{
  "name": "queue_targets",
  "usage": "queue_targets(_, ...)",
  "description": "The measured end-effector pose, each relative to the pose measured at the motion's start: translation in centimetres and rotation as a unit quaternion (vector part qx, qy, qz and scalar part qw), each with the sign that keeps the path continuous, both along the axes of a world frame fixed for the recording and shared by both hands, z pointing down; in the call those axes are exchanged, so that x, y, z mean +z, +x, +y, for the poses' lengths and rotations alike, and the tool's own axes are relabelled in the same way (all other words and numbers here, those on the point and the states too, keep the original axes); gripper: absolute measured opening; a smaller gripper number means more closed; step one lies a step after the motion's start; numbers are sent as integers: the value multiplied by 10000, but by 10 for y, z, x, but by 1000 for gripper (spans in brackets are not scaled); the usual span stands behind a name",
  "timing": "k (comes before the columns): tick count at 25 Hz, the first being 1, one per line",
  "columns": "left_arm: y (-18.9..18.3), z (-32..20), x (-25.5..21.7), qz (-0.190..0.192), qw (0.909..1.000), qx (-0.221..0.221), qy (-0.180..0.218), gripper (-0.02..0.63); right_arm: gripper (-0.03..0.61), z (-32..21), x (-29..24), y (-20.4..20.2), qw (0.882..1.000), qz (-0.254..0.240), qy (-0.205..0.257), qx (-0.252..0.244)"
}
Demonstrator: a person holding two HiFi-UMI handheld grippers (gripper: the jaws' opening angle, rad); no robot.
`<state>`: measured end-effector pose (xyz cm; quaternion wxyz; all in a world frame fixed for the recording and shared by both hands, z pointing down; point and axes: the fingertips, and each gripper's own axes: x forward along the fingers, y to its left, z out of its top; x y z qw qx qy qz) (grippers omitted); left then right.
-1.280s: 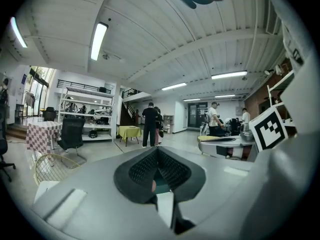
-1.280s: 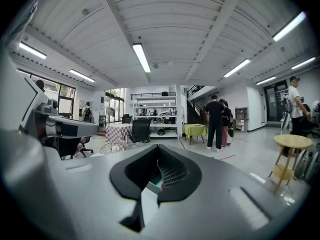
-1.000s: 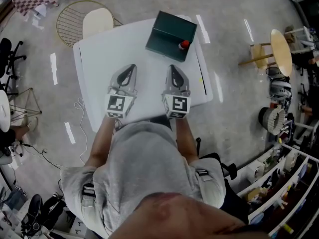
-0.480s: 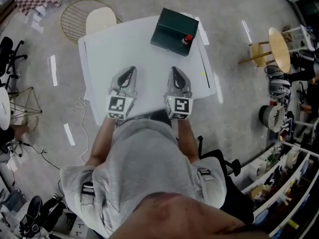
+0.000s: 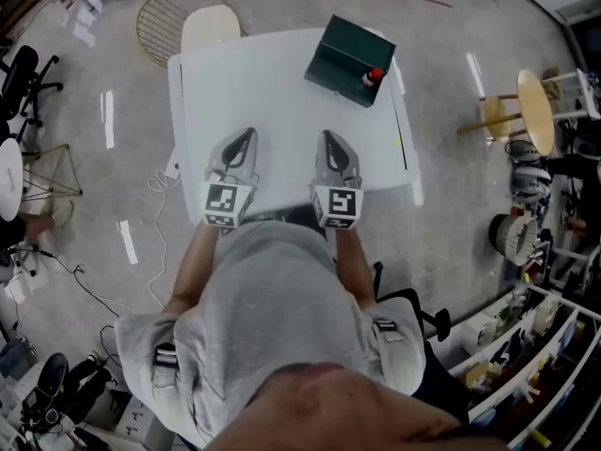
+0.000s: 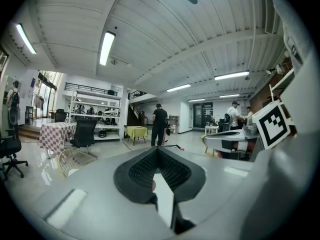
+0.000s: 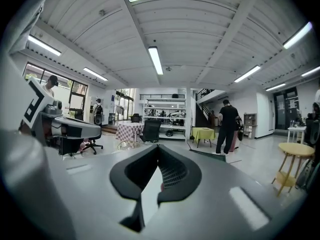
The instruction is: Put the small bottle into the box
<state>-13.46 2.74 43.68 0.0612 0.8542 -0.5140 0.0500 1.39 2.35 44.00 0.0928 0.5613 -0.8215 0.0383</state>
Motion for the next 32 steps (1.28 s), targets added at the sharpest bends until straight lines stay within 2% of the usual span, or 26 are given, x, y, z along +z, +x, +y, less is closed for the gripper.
queue_targets(8, -21, 3, -7, 11, 9998, -191, 64, 11, 3, 0, -1, -26, 9997, -5, 7, -240)
queue_targets(32, -18, 3, -9, -50, 9998, -182, 103, 11, 3, 2, -2, -23, 9996, -56, 16, -263)
